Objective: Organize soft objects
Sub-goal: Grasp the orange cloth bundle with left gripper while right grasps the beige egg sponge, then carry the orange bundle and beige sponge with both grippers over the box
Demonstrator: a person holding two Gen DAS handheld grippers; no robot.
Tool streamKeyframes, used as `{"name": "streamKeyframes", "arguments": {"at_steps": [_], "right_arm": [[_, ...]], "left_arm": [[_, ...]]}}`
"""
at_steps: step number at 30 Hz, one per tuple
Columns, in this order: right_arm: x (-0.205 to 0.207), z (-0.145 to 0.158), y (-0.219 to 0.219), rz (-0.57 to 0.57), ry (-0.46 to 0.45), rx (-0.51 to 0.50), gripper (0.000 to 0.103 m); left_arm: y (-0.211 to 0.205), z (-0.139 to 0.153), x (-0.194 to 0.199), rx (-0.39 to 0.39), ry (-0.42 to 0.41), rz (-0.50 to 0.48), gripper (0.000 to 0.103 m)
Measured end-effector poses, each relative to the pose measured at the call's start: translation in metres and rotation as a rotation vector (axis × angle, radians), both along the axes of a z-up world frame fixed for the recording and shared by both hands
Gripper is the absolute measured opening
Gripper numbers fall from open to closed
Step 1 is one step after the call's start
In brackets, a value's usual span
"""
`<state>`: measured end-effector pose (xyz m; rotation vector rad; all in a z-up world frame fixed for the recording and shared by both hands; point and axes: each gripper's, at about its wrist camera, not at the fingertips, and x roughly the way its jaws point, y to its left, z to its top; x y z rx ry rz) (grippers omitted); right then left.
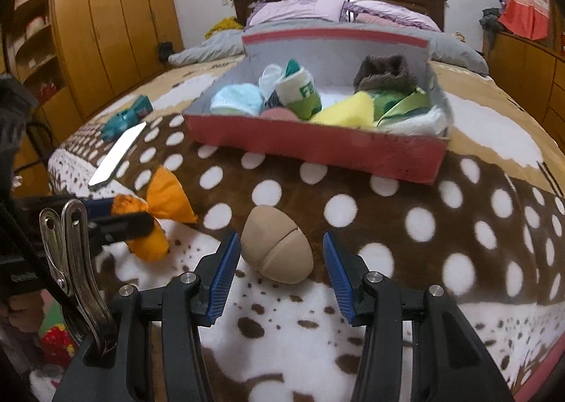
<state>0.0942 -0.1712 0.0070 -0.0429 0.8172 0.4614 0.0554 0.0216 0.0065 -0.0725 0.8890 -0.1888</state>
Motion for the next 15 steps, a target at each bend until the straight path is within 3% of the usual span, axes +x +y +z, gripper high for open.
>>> {"name": "streamKeyframes", "arguments": {"at_steps": [3,4,8,15], "right_arm": [[0.004,-0.007,0.004,0.012,0.022,0.0,0.048],[0.004,-0.007,0.004,0.019,0.026,0.011,0.04],[0.0,-0.003,0.006,0.029,0.004,0.0,0.035],[-0.004,0.012,0.002,0.028,-0.031,0.017,0.035]], "left_arm": [[0.002,-0.001,0.002,-0.003,0.003,0.007,0.036],[0.002,-0.001,0.002,-0.003,0.003,0.007,0.036],[0.002,-0.001,0.003,-0.007,-0.002,0.008,0.036],[-0.002,0.01,0.008,-0.01,-0.023,0.002,0.036]]}}
